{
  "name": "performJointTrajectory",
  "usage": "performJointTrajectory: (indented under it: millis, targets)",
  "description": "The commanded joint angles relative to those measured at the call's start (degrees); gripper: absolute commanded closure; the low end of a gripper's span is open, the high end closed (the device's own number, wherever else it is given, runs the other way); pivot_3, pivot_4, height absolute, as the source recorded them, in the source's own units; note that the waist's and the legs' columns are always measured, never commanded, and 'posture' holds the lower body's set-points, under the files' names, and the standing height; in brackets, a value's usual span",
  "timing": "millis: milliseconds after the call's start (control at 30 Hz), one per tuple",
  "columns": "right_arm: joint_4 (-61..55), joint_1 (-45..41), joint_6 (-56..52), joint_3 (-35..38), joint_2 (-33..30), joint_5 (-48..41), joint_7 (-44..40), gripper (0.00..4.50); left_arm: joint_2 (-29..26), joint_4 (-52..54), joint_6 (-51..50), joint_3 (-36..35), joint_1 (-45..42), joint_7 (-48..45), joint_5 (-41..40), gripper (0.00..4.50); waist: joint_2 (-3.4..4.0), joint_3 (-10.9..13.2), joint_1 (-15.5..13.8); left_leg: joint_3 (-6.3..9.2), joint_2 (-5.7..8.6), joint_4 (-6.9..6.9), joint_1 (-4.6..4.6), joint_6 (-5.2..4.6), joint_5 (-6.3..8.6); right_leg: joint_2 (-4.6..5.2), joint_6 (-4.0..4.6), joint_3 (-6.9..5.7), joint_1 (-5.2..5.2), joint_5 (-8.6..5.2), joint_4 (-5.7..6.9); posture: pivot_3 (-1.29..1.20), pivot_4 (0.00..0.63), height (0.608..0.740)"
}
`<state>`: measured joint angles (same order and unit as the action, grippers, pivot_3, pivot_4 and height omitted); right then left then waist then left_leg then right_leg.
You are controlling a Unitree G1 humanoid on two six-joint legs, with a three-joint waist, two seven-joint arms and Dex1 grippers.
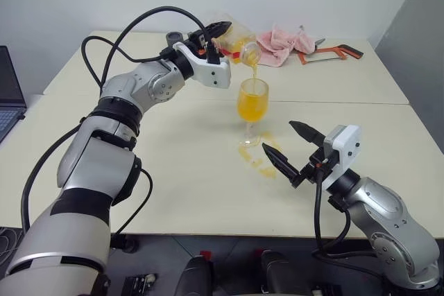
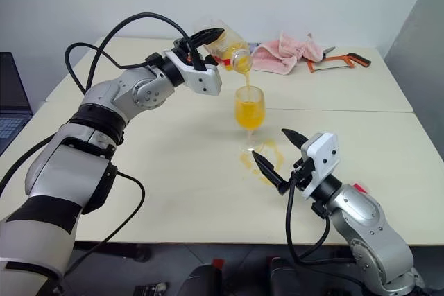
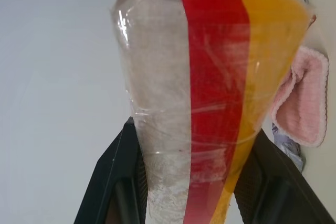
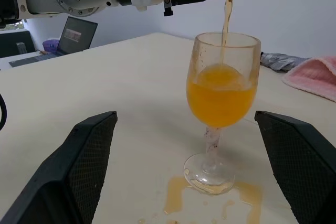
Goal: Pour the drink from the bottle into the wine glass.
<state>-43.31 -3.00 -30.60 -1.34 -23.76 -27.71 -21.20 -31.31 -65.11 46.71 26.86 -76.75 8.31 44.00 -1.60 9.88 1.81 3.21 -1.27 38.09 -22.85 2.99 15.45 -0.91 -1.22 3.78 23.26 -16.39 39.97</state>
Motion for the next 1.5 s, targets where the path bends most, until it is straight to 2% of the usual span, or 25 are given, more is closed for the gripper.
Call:
performJointTrajectory:
  millis: [33,333,800,933,1033,1267,1500]
  targets:
    - [-1.9,-0.3,1.0,0.1,0.2,0.1,0.0,0.0,-0.6,0.7,0.1,-0.4,-2.6,1.1,-0.3,2.79,0.0,0.0,0.0,0.0,0.0,0.0,0.0,0.0,0.0,0.0,0.0,0.0,0.0,0.0,0.0,0.0,0.15,0.74]
    - [-1.5,-0.8,1.3,0.2,0.1,0.3,-0.2,0.0,0.5,0.4,0.0,-2.6,-1.5,-3.0,-4.5,2.79,0.0,0.0,0.0,0.0,0.0,0.0,0.0,0.0,0.0,0.0,0.0,0.0,0.0,0.0,0.01,0.0,0.15,0.74]
    - [-1.2,-2.9,1.1,0.2,-0.3,1.1,-0.1,0.0,5.9,2.6,-4.2,-13.6,5.1,-24.5,-25.3,2.79,0.01,0.0,0.0,0.0,0.0,0.06,0.01,0.01,-0.01,0.0,0.0,0.0,0.0,0.0,0.06,0.0,0.15,0.74]
    - [-1.1,-4.0,-0.2,0.3,-1.7,0.2,-1.7,0.0,7.9,4.6,-15.8,-22.0,8.0,-31.6,-37.0,2.79,0.01,0.0,0.1,0.01,-0.01,0.07,0.01,0.0,0.0,-0.01,0.0,-0.01,-0.01,0.0,0.06,0.0,0.15,0.74]
    - [-0.9,-5.1,-2.4,-0.6,-4.6,-2.0,-5.6,0.0,7.6,7.2,-26.1,-27.9,11.3,-33.4,-43.5,2.79,0.01,0.0,0.6,0.01,-0.03,0.07,0.03,-0.01,0.0,-0.02,0.01,0.0,-0.01,0.0,0.09,0.0,0.15,0.74]
    - [2.4,-8.9,-6.1,-2.8,-10.8,-2.0,-11.0,0.0,4.9,18.9,-43.0,-36.2,25.2,-32.7,-51.2,2.81,0.02,0.0,1.3,0.07,-0.17,0.1,0.06,-0.01,-0.01,-0.04,0.01,-0.03,-0.01,0.01,0.16,0.0,0.15,0.74]
    - [7.0,-12.9,-5.0,-5.9,-10.9,0.6,-13.1,0.0,4.7,25.8,-51.8,-40.2,32.1,-31.2,-55.0,2.81,-0.04,0.0,0.2,0.17,-0.2,0.42,-0.05,-0.01,0.0,0.0,0.01,-0.11,-0.03,0.01,0.27,0.0,0.15,0.74]
